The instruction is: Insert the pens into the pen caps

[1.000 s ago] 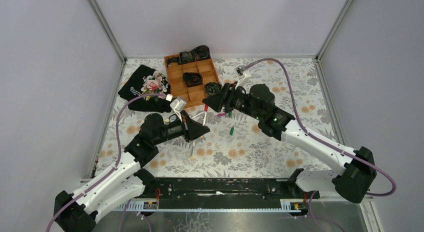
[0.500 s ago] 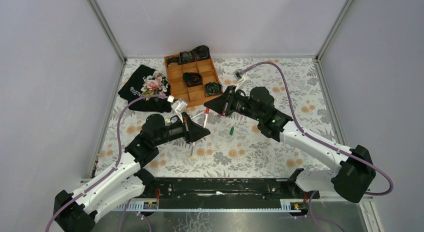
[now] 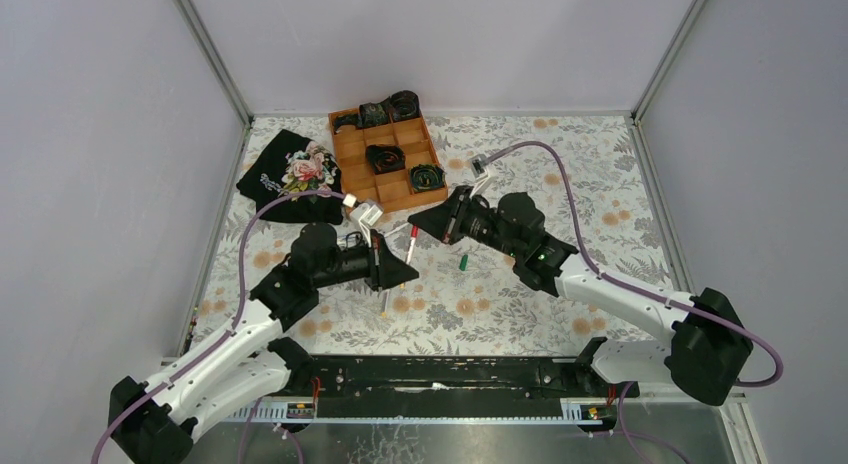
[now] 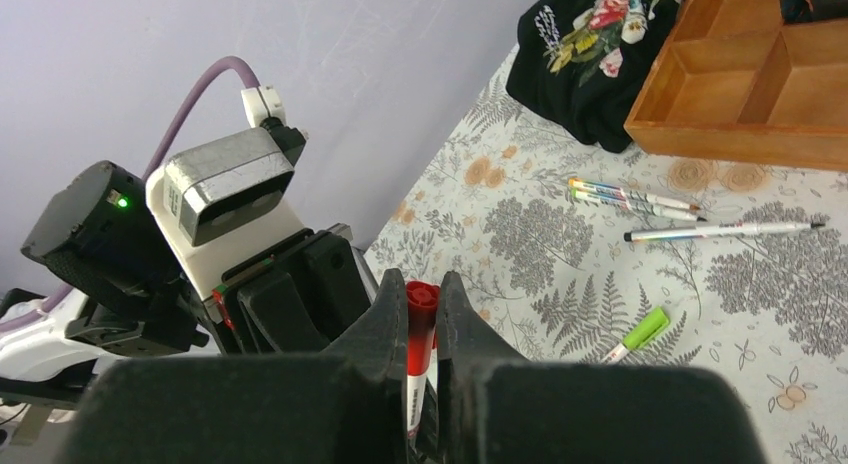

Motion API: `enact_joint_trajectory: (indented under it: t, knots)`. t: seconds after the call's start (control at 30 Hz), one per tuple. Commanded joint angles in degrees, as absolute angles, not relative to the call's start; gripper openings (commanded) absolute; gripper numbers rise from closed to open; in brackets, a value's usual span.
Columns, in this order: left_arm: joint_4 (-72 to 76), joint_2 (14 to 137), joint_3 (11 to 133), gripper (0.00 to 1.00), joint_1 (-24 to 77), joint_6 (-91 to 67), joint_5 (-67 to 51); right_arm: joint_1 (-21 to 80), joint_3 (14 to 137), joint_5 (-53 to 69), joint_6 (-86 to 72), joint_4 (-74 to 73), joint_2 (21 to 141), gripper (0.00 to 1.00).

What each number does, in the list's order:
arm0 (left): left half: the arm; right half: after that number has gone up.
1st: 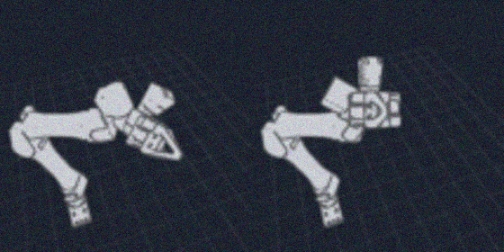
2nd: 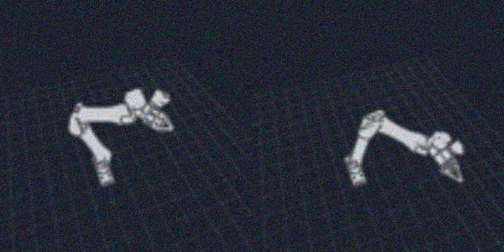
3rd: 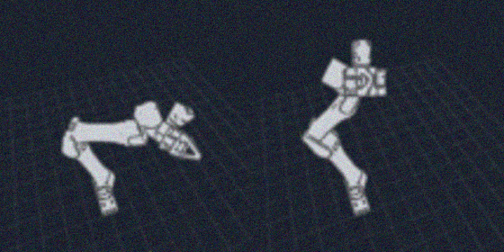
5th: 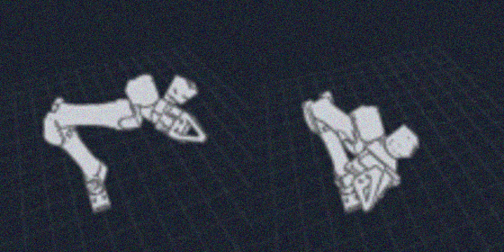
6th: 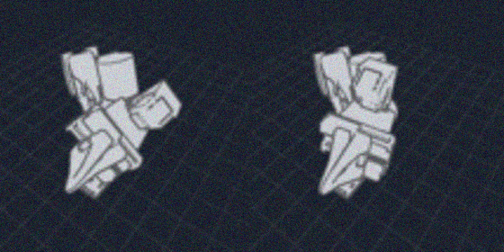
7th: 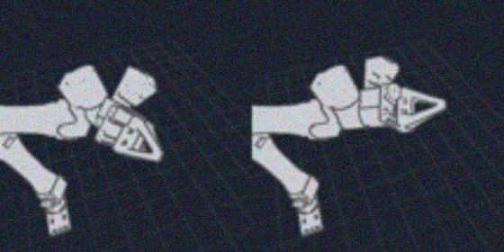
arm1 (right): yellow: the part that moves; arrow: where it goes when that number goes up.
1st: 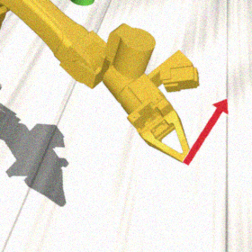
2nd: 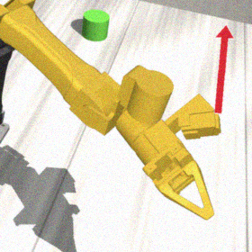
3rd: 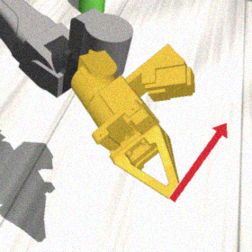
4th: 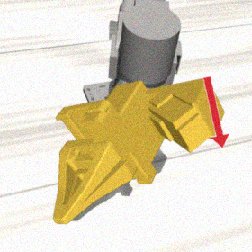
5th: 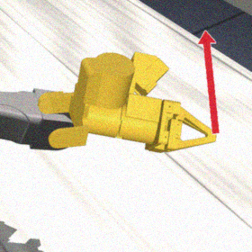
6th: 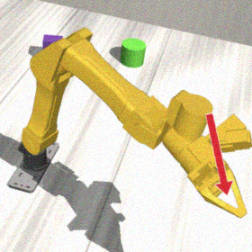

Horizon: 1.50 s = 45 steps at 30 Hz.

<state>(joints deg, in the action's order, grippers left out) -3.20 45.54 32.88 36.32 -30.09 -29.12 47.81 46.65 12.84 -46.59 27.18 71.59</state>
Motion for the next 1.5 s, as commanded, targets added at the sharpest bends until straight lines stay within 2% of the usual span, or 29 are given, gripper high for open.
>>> enact_joint_trajectory:
  t: [0.0,0.13,0.17,0.2,0.27,0.3,0.4,0.6,0.77,1.0,1.17,1.33,1.47]
  knots:
    - [13.08,44.78,38.69,0.00,32.98,-30.03,-23.90,55.67,41.24,26.76,-47.39,14.87,72.60,0.00]
    - [5.98,46.42,38.48,0.00,33.01,-27.19,-23.56,55.57,42.98,18.70,-44.64,8.47,68.92,0.01]
    - [3.57,46.96,37.97,0.00,33.04,-26.82,-22.81,55.51,44.26,15.15,-43.41,5.95,67.90,0.07]
    - [1.45,47.34,37.25,0.00,33.21,-26.65,-21.74,55.46,45.83,11.46,-42.36,3.59,66.79,0.20]
    - [-2.97,48.55,35.43,0.00,34.02,-27.09,-18.70,55.37,48.83,2.83,-40.29,-1.59,64.97,0.51]
    - [-5.36,49.36,34.67,0.00,34.66,-27.59,-17.03,55.33,50.53,-1.85,-39.58,-3.71,64.21,0.62]
    - [-10.10,52.34,32.53,0.00,37.42,-30.03,-11.89,55.20,52.53,-11.08,-37.34,-7.50,62.76,0.75]
    - [-14.76,62.98,33.36,0.00,44.92,-31.64,-4.48,55.16,53.02,-16.48,-37.03,-11.66,63.61,0.78]
    - [-18.88,70.81,36.64,0.00,47.21,-32.28,1.52,55.15,49.70,-18.27,-40.74,-12.17,62.36,0.78]
    - [-21.27,78.90,38.83,0.03,48.22,-31.71,1.74,55.12,46.31,-20.33,-43.17,-12.43,59.46,0.78]
    - [-22.55,80.87,40.00,0.14,48.65,-31.42,2.95,55.13,45.54,-21.80,-43.07,-13.56,57.93,0.78]
    - [-23.37,80.36,43.26,0.34,48.61,-29.23,4.74,55.06,45.26,-23.29,-42.55,-14.29,56.92,0.79]
    - [-27.39,81.75,51.22,0.47,47.33,-24.68,10.50,54.66,45.19,-24.08,-42.20,-15.13,56.65,0.79]
